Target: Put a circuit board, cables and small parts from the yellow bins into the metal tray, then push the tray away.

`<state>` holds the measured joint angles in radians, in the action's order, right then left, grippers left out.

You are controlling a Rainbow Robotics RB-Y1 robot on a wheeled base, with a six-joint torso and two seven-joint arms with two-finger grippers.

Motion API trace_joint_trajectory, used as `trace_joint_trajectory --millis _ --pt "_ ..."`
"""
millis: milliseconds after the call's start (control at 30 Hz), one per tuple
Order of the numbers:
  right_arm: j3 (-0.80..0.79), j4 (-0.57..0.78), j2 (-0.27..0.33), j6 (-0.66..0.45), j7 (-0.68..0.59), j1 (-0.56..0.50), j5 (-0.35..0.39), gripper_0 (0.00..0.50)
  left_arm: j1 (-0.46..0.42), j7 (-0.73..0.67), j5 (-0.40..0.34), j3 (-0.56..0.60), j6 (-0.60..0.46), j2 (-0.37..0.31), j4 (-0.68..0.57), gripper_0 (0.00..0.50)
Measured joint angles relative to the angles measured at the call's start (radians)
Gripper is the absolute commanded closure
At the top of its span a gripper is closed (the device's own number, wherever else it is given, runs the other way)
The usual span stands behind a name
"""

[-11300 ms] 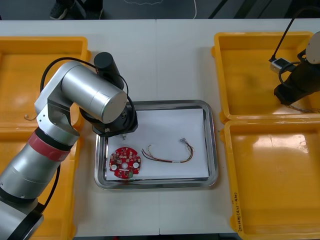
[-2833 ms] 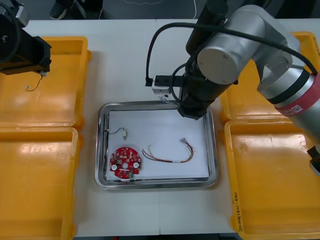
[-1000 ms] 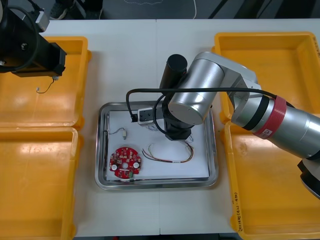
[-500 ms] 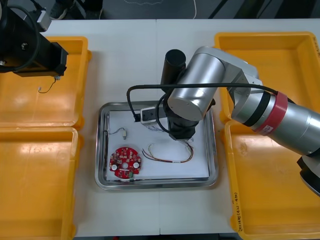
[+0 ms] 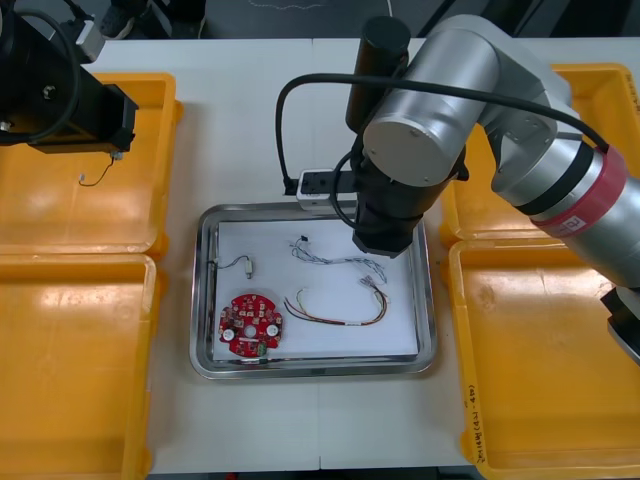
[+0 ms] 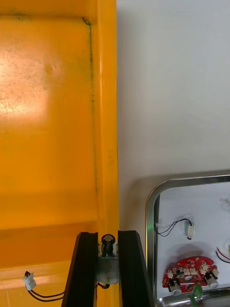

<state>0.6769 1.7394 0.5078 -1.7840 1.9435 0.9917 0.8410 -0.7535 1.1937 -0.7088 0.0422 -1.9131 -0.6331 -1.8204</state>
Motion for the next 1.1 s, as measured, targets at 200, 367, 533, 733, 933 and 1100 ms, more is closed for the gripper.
trace_joint_trajectory --millis 200,367,533,733,933,1100 --pt "-0.019 0.06 0.065 -0.021 -0.143 0.0 0.082 0.0 0.0 0.0 -0.01 0.0 0.0 0.0 -0.013 0.5" --pt "-0.074 0.101 0.105 -0.051 -0.225 -0.011 0.13 0.0 0.0 0.0 -0.019 0.0 0.0 0.0 -0.026 0.5" --pt "-0.165 0.14 0.13 -0.109 -0.286 -0.051 0.152 0.0 0.0 -0.001 -0.03 0.0 0.0 0.001 -0.038 0.5" --pt "-0.267 0.182 0.182 -0.13 -0.36 -0.124 0.221 0.0 0.0 -0.01 -0.035 -0.024 0.0 0.002 -0.08 0.5" --pt "-0.382 0.255 0.234 -0.131 -0.361 -0.224 0.235 0.0 0.0 -0.172 -0.05 -0.115 0.0 0.002 -0.134 0.5" --pt "-0.451 0.302 0.269 -0.131 -0.365 -0.304 0.233 0.0 0.0 -0.432 -0.05 -0.168 0.0 0.028 -0.159 0.5"
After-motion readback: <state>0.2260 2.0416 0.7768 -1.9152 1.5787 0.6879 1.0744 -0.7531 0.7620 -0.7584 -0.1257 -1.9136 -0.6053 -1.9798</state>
